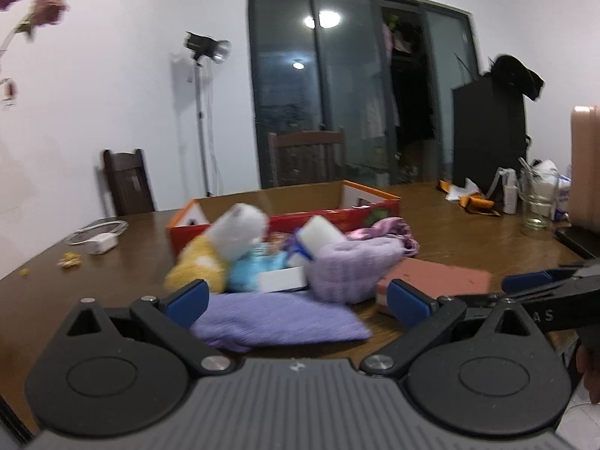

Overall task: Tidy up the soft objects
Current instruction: 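Close the right gripper on the pink-and-cream sponge block, then carry the sponge block into the cardboard box and open the right gripper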

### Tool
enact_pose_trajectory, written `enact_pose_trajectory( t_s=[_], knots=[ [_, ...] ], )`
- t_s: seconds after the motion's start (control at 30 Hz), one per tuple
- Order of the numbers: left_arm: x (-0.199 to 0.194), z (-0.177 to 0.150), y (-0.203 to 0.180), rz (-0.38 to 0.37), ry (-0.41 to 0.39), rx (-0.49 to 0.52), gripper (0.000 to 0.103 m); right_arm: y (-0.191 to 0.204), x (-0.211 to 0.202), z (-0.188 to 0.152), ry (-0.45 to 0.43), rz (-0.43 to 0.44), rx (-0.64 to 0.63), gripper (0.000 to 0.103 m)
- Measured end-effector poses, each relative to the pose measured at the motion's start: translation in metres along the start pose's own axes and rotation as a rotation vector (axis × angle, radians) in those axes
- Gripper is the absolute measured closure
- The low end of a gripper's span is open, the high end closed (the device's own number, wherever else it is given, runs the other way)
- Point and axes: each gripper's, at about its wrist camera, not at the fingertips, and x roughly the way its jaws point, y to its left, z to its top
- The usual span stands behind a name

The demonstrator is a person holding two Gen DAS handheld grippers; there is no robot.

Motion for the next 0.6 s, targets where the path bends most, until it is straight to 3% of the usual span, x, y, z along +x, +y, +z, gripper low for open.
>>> enact_pose_trajectory(
  t_s=[0.13, 0.2, 0.27, 0.33, 0.43, 0.5, 0.6],
  knots=[
    [0.025, 0.016, -0.018, -0.094, 0.006, -0.019, 0.004, -0.038, -0.001, 0.012, -0.015, -0.057, 0.052, 0.029],
    [0.04, 0.024, -0.026, -0.157, 0.034, -0.049, 0.014, -0.059, 0.0, 0.019, -0.015, -0.003, 0.115, 0.04],
    [0.061, 0.03, -0.034, -0.22, 0.098, -0.093, 0.035, -0.073, 0.006, 0.025, 0.001, 0.064, 0.169, 0.06],
    [0.084, 0.034, -0.04, -0.27, 0.179, -0.139, 0.048, -0.082, 0.017, 0.031, 0.023, 0.114, 0.203, 0.066],
    [0.112, 0.033, -0.046, -0.269, 0.262, -0.199, 0.056, -0.088, 0.036, 0.036, 0.054, 0.159, 0.246, 0.067],
    [0.122, 0.03, -0.048, -0.268, 0.301, -0.216, 0.067, -0.09, 0.043, 0.035, 0.067, 0.182, 0.269, 0.067],
    [0.123, 0.029, -0.047, -0.278, 0.326, -0.265, 0.073, -0.094, 0.049, 0.035, 0.081, 0.213, 0.297, 0.067]
  ],
)
